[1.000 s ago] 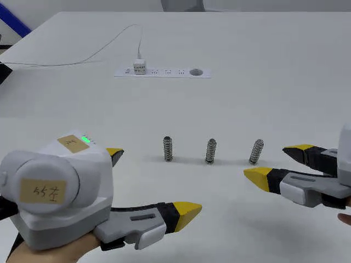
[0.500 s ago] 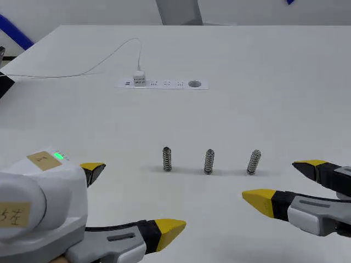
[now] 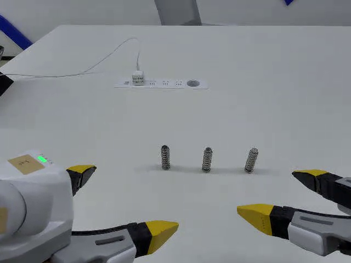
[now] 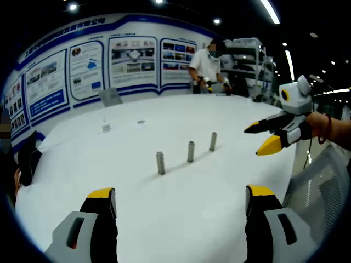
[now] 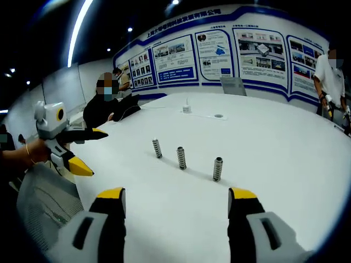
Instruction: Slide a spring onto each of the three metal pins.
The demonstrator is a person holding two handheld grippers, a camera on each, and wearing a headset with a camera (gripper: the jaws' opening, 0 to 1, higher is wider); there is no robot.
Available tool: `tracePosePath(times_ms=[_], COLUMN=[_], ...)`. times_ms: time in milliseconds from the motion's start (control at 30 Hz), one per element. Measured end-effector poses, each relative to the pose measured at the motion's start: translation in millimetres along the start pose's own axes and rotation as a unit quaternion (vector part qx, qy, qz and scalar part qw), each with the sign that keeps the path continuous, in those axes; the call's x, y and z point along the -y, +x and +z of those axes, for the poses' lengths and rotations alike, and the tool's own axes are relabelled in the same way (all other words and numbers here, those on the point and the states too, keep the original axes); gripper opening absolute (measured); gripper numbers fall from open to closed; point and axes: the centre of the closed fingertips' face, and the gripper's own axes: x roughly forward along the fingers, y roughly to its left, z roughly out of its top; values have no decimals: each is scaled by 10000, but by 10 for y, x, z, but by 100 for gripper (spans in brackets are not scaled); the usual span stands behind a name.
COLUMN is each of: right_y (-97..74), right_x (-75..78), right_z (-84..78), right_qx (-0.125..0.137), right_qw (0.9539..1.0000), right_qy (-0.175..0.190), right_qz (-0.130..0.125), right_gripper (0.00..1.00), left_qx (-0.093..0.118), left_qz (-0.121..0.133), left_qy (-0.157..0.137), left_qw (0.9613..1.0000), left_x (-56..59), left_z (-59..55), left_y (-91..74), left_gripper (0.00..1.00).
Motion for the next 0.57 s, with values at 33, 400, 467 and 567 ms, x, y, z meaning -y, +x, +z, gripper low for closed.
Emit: tracePosePath(times_ms=[33, 400, 467, 567], right_y=[-8, -83, -86, -91], right_x=[-4, 19, 27, 27], right_z=[-1, -50, -58, -64], right_qx=[11, 35, 37, 50], right_qw=[10000, 9997, 9997, 9998], right_qy=[6, -160, -130, -74], right_qz=[3, -171, -181, -175], right_gripper=[78, 80, 81, 82], left_qx=[-2, 15, 13, 7], left_qz=[1, 79, 92, 120], left_qy=[1, -66, -75, -97], left_qw=[10000, 9999, 9999, 9999], left_x=[-1, -30, -32, -41], left_z=[-3, -47, -55, -68], left_y=[-4, -39, -42, -45], left_gripper=[100, 100, 100, 100])
